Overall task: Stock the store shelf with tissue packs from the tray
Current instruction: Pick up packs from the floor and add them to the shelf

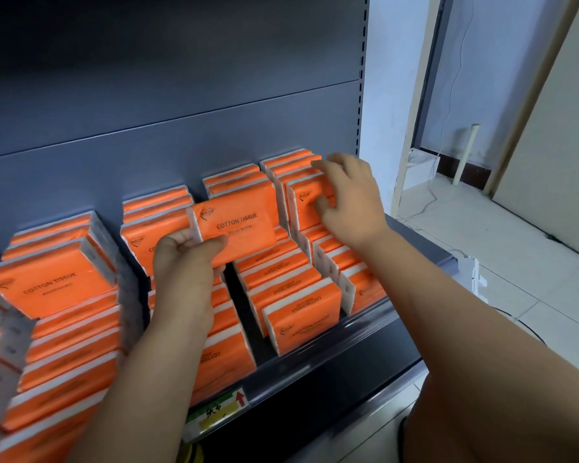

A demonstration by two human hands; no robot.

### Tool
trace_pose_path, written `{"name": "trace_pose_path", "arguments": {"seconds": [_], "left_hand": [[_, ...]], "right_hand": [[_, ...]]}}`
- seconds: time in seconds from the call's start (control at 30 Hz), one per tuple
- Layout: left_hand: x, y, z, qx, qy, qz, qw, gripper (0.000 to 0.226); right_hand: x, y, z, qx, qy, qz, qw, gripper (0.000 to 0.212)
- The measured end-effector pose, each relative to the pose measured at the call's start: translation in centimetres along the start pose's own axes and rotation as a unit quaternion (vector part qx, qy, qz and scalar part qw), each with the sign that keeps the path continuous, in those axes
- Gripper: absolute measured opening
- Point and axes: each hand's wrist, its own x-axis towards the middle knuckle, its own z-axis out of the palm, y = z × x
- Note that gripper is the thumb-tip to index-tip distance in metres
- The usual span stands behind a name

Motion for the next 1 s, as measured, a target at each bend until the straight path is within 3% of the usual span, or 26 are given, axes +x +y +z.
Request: {"name": "trace_pose_path", "arguments": {"seconds": [0.2,0.67,0.8,0.9,1.0], "left_hand": [[0.0,0.0,-0.1,0.014,0.006,0.009,1.0,0.036],[0.3,-0.5,-0.5,0.028,-0.009,0.008,1.0,0.038],[0.6,-0.9,-0.5,0.032,-0.021,0.007,0.999,0.04],[0.3,-1.0,-0.1,0.017,-0.015,0.025,0.999,0.042],[0.1,-1.0,0.4,0.008,-0.003,0.061,0.998,0.049]], "right_hand": [[0.2,-2.1,1.6,-0.104,-0.029,-0.089,0.99,0.049],[0.4,-2.3,2.1,-0.164,-0.073,-0.082,0.98,0.052],[0.1,-2.8,2.1,-0.134,-0.014,-0.098,0.986,0.049],[-0.4,-4.0,1.8,-0.1,0.064,-0.11,0.987,0.03],[-1.6,-5.4,1.4,-0.059,0.053,-0.079,0.994,0.016]]}}
